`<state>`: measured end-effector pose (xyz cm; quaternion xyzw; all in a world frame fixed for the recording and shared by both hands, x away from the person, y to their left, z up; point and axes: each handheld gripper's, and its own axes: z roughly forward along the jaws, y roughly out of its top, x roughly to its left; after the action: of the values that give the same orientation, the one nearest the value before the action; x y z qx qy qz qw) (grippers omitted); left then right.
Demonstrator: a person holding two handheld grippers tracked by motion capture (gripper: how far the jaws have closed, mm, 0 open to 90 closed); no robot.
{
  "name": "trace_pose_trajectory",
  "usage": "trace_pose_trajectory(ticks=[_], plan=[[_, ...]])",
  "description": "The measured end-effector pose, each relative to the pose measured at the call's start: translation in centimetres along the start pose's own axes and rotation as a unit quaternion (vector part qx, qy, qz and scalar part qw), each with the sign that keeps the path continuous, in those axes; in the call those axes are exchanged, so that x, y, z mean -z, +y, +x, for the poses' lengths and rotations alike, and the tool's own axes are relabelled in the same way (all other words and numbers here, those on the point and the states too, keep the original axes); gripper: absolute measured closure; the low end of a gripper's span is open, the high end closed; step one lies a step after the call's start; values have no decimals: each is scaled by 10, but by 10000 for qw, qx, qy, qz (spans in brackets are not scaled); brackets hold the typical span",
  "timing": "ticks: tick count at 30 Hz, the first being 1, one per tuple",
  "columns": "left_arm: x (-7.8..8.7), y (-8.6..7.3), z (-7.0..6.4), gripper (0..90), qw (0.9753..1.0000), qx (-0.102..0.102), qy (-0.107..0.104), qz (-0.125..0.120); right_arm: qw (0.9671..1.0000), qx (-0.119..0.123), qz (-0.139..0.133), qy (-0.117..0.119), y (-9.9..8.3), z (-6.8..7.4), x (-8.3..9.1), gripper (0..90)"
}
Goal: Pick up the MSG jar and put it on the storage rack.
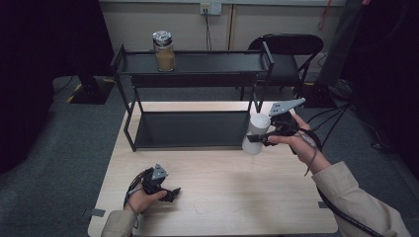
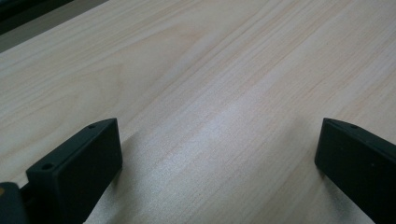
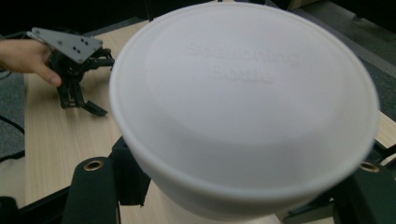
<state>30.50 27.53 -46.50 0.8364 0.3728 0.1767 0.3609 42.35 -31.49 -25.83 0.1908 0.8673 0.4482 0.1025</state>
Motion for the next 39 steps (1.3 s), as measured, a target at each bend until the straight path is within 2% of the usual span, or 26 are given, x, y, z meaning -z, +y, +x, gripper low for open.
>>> trace_pose_trajectory(ticks=[3,11,18,22,27,29,33,39], plan=[[0,-1,-1,0,10000,57,1,-27,10000,24,15,26,10,-1,0,340],[0,-1,-1,0,10000,50,0,-32,9997,219,100,65,43,-1,2,340],[0,-1,-1,0,10000,59,0,-23,9996,260,67,125,63,-3,2,340],[0,0,-1,0,10000,36,0,-6,9993,331,156,109,81,-2,1,341],[0,-1,-1,0,10000,64,0,-28,9996,178,113,191,91,-7,0,341],[0,-1,-1,0,10000,63,0,-27,9996,185,111,189,93,-7,0,341],[0,-1,-1,0,10000,63,0,-28,9999,130,86,74,106,-8,1,341],[0,0,-1,0,10000,38,0,-9,10000,34,53,60,119,-12,2,341]])
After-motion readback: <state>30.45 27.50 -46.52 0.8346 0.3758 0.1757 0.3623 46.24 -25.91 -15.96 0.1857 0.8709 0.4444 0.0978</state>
